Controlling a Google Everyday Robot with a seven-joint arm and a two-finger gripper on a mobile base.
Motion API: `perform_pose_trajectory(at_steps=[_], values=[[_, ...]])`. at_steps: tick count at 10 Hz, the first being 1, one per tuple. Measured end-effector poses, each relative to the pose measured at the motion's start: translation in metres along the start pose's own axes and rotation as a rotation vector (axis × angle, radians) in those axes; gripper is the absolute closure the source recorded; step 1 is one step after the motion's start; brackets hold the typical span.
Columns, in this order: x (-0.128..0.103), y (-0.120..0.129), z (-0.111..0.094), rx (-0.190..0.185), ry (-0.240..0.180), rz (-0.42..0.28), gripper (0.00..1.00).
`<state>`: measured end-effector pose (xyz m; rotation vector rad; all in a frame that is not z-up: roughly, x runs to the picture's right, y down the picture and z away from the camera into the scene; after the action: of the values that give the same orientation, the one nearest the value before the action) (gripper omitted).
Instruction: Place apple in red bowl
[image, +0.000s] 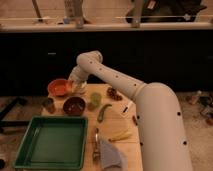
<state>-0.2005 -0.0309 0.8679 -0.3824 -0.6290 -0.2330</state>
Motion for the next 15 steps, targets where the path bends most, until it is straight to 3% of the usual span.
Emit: perform_pose_trajectory(at_steps=[5,15], values=[[-0.013,-0.017,0.022,-0.021,-0.018,-0.013,1.0],[-0.009,-0.016,0.022,-0.021,-0.015,-0.009,1.0]])
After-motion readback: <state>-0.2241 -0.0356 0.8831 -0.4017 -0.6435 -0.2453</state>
